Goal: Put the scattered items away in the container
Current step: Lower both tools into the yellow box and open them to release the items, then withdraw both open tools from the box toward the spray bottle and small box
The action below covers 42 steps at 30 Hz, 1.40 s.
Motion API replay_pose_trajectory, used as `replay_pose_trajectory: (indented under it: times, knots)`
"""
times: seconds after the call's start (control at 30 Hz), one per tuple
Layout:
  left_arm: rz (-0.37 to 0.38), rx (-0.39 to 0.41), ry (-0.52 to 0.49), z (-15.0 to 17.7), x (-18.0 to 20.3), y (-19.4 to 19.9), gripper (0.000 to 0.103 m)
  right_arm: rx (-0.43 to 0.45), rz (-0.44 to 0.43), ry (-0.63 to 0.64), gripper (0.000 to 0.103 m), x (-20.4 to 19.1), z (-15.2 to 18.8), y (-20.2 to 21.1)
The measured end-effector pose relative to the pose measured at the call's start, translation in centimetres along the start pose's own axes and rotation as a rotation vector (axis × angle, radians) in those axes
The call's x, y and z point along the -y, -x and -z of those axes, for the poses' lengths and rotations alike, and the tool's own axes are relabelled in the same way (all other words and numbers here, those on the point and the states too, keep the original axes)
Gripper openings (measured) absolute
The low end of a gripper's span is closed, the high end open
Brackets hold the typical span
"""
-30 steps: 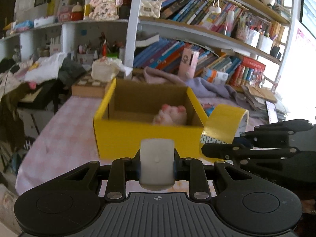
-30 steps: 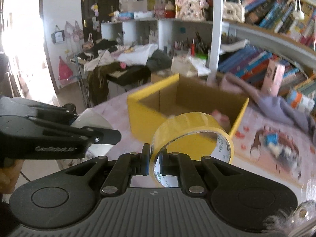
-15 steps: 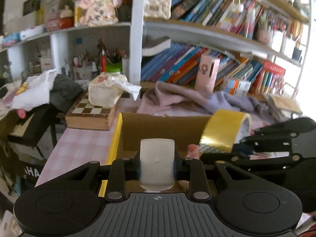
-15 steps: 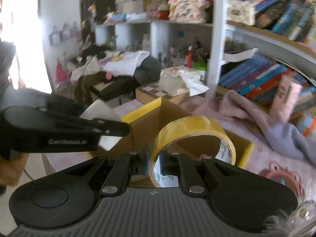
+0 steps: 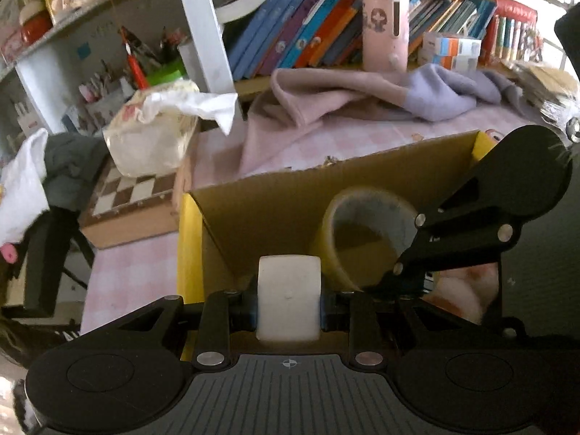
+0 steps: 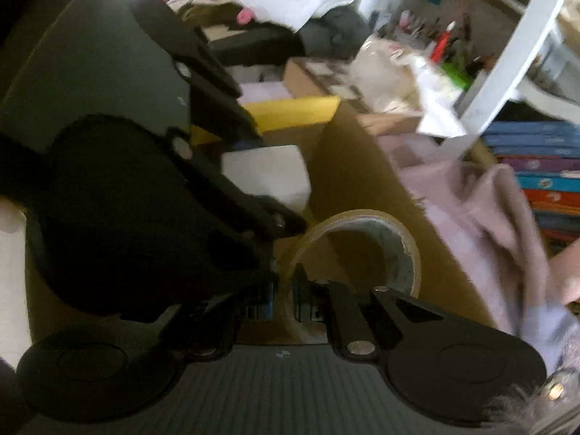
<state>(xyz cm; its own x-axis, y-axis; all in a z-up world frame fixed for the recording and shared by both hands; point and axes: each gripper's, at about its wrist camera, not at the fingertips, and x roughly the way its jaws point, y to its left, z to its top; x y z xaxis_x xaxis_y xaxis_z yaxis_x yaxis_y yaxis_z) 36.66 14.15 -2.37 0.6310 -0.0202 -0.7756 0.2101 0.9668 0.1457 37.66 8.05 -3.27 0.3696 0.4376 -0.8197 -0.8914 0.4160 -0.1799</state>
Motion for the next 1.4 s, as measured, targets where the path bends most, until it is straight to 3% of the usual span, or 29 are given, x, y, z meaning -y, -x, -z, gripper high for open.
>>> replay_pose_trajectory:
  times: [0.07, 0.17, 0.27, 0.4, 0.67, 0.9, 1.1, 1.4]
  knots:
    - [-0.010, -0.009, 0.003, -0.1, 0.0, 0.0, 0.029, -0.004, -0.014, -0.002, 0.014, 0.2, 0.1, -0.4]
    - [-0.018, -0.015, 0.000, 0.0, 0.1, -0.1, 0.037, -0.011, -0.015, -0.003, 0.016, 0.3, 0.3, -0.6]
    - [-0.047, 0.001, 0.000, -0.3, 0.2, 0.1, 0.056, 0.014, -0.005, 0.002, 0.022, 0.3, 0.2, -0.5]
    - [-0.057, 0.028, -0.004, -0.5, 0.4, 0.9, 0.078, 0.051, -0.019, -0.002, 0.040, 0.3, 0.6, 0.6]
    - [-0.093, 0.090, -0.019, -0.7, 1.8, 4.9, 0.087, 0.135, 0.000, -0.034, 0.047, -0.7, 1.5, 5.0]
    - [-0.101, 0.141, -0.014, 0.1, 3.0, 8.8, 0.096, 0.222, 0.049, -0.076, 0.059, -2.6, 3.1, 9.6]
    - [-0.124, 0.178, -0.021, 1.1, 4.1, 11.7, 0.098, 0.267, 0.129, -0.144, 0.063, -3.9, 5.0, 12.6]
    - [-0.097, 0.247, 0.018, 4.0, 5.7, 16.6, 0.100, 0.325, 0.278, -0.211, 0.074, -6.6, 8.3, 17.1]
